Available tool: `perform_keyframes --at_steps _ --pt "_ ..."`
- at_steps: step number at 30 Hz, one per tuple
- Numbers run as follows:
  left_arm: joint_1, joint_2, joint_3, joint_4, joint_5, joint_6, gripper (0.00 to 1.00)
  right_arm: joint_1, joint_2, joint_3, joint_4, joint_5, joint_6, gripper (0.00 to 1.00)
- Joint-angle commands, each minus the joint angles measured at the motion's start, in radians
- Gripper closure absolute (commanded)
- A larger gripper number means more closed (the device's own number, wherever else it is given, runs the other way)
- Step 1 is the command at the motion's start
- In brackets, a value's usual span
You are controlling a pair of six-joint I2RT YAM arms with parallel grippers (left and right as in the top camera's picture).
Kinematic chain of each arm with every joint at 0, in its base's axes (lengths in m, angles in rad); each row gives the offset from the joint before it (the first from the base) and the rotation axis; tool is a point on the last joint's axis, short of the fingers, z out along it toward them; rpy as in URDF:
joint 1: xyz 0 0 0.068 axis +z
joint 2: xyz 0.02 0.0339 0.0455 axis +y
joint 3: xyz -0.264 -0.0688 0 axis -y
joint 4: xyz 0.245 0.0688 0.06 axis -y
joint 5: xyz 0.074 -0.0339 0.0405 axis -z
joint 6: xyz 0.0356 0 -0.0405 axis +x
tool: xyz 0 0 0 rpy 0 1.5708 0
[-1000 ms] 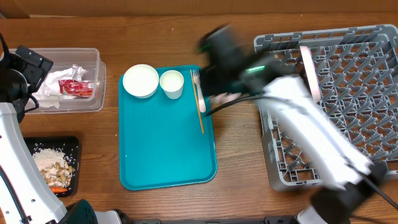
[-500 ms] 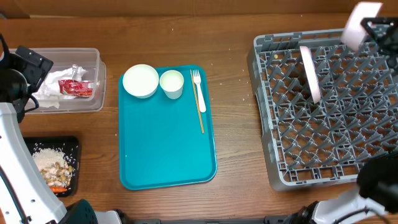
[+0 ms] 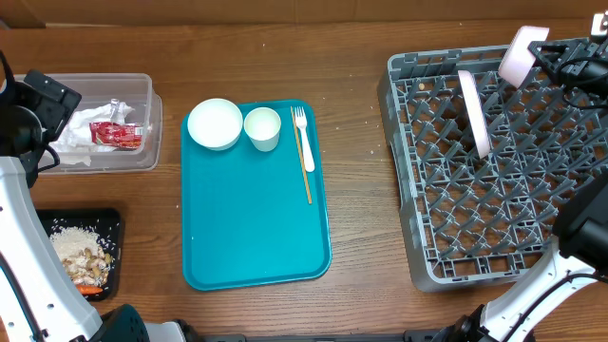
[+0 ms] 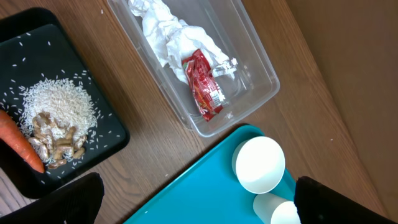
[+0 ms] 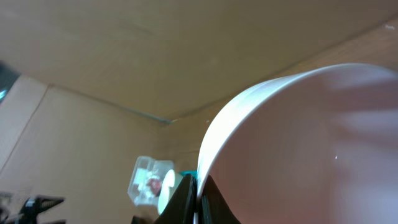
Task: Sort waste into correct bins and load items into the dishwasher
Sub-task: 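Carry the pink bowl right and set it in the dish rack, then reach the right gripper to the white bowl and grasp its rim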
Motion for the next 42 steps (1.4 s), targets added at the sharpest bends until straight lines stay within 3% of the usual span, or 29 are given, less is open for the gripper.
perform_keyframes --at_steps 1,13,18,22,26,29,32,36,38,42 --pt "0.0 0.0 0.003 -0.002 0.0 -0.014 0.0 0.001 0.043 0.015 -0.021 0.049 0.003 0.96" --pt "0.0 0.0 0.003 -0.002 0.0 -0.014 0.0 -0.006 0.072 0.014 -0.056 0.13 0.002 0.96" --pt "0.0 0.0 0.003 -0.002 0.0 -0.014 0.0 -0.05 0.054 0.064 -0.105 0.174 0.058 0.88" --pt "0.0 0.0 0.003 -0.002 0.0 -0.014 0.0 -0.079 0.007 0.192 -0.324 0.445 0.057 0.82" --pt "0.0 0.0 0.003 -0.002 0.0 -0.014 0.0 -0.079 -0.042 0.399 -0.582 0.855 0.116 0.55" --pt "0.0 0.0 0.003 -0.002 0.0 -0.014 0.0 -0.076 -0.073 0.539 -0.702 1.029 0.153 0.51" --pt "0.0 0.0 0.003 -0.002 0.0 -0.014 0.0 -0.053 -0.134 0.692 -0.797 0.99 0.159 0.5" --pt "0.0 0.0 0.003 -0.002 0.0 -0.014 0.0 0.06 -0.235 0.762 -0.836 0.71 0.128 0.43" --pt "0.0 0.0 0.003 -0.002 0.0 -0.014 0.0 0.16 -0.268 0.762 -0.834 0.569 0.077 0.26" --pt "0.0 0.0 0.003 -0.002 0.0 -0.014 0.0 0.492 -0.253 0.758 -0.838 0.634 -0.005 0.24"
